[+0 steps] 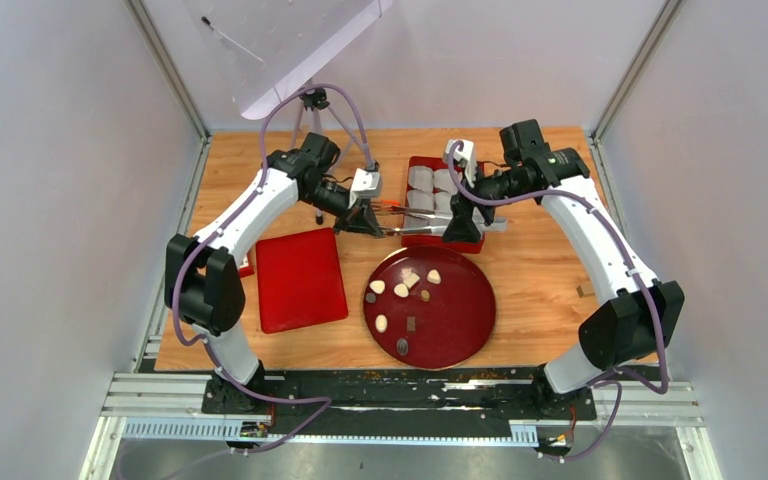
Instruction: Pack the chocolate
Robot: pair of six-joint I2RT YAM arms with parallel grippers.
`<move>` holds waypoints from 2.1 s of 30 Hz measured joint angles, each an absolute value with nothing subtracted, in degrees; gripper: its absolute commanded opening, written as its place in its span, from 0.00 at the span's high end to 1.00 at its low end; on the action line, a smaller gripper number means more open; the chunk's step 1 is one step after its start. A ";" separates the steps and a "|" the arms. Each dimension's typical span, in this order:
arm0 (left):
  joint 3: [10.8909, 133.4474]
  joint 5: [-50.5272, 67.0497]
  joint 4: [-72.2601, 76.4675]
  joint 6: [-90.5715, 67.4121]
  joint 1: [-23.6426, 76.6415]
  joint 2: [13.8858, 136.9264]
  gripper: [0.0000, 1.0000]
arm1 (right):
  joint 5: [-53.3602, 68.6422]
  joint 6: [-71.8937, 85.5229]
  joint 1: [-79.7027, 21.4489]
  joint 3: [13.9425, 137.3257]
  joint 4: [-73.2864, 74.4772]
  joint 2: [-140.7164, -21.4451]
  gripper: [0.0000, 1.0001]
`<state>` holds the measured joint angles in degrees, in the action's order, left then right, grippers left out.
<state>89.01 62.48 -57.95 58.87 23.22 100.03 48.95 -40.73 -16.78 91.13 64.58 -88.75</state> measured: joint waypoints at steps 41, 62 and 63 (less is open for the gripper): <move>93.17 66.96 -61.87 59.48 23.22 105.30 1.00 | 51.75 -48.07 -17.56 89.41 63.92 -95.04 0.61; 93.17 67.66 -61.63 59.27 23.22 105.65 1.00 | 50.78 -46.61 -17.45 85.62 61.84 -93.54 0.37; 93.17 67.75 -61.54 59.24 23.22 105.67 1.00 | 50.76 -46.63 -17.45 85.38 61.87 -93.43 0.36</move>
